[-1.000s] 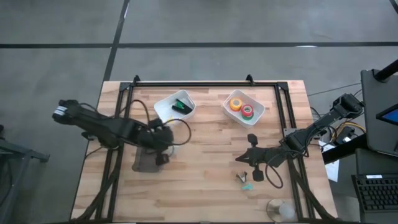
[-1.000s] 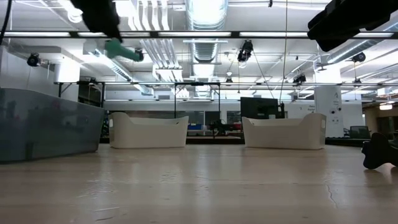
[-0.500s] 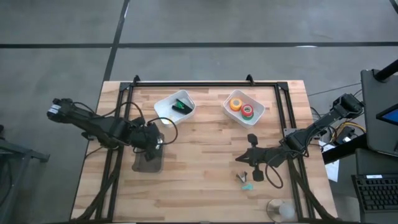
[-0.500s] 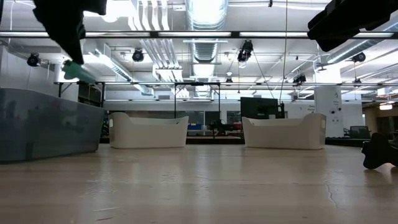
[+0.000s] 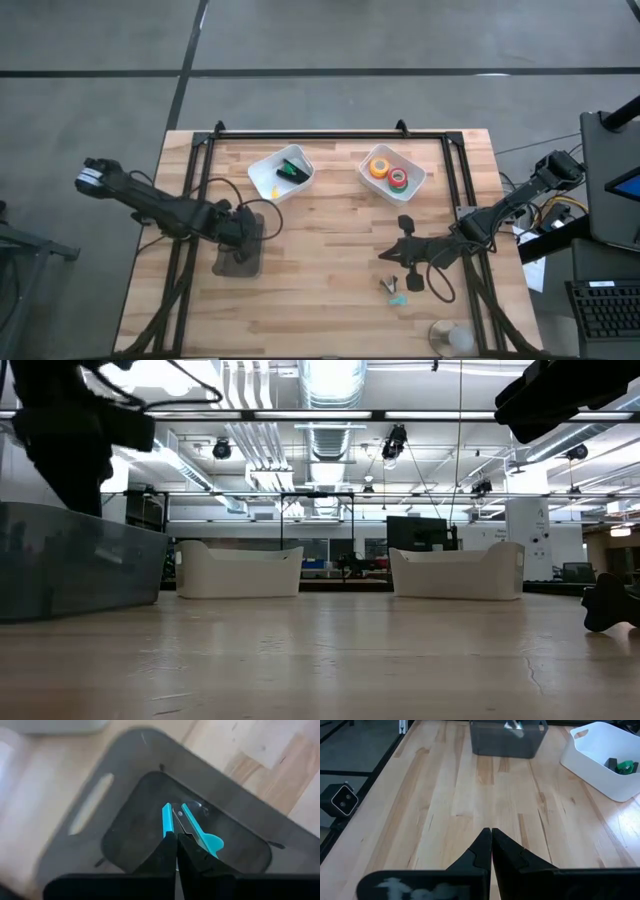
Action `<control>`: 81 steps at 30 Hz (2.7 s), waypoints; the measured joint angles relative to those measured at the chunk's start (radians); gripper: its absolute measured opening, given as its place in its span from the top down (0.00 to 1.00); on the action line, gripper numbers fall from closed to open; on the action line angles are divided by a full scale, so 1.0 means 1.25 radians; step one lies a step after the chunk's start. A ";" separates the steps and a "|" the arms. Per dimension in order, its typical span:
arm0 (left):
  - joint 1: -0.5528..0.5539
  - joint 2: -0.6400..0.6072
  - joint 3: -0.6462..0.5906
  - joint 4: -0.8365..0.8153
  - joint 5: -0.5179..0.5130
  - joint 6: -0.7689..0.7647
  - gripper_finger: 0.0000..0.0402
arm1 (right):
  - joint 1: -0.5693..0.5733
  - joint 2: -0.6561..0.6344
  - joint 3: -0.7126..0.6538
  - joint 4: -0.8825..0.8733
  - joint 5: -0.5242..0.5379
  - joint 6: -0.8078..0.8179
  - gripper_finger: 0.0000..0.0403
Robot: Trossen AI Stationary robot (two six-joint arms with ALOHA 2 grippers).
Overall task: Pick and place Stapler, Stapler remover, tape
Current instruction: Put the left blue staple remover into the black bin, then put the black staple remover into the black bin
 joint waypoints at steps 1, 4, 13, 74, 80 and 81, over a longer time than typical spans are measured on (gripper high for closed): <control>0.000 0.000 -0.018 0.021 0.005 -0.003 0.99 | 0.000 0.000 0.000 0.000 0.000 0.000 0.98; 0.000 0.000 -0.060 0.067 0.021 -0.013 0.99 | 0.000 0.000 0.000 0.000 0.000 0.000 0.98; 0.000 0.000 -0.101 0.080 0.023 -0.048 0.96 | 0.000 0.000 0.000 0.001 0.000 0.002 0.98; -0.040 -0.002 -0.040 0.991 -0.005 0.407 0.55 | 0.081 0.214 -0.066 -0.067 -0.215 0.793 0.69; -0.040 -0.002 -0.040 0.989 -0.005 0.406 0.55 | 0.081 0.219 -0.054 -0.070 -0.196 0.757 0.73; -0.040 -0.002 -0.040 0.989 -0.005 0.406 0.55 | 0.081 0.220 -0.054 -0.070 -0.194 0.757 0.73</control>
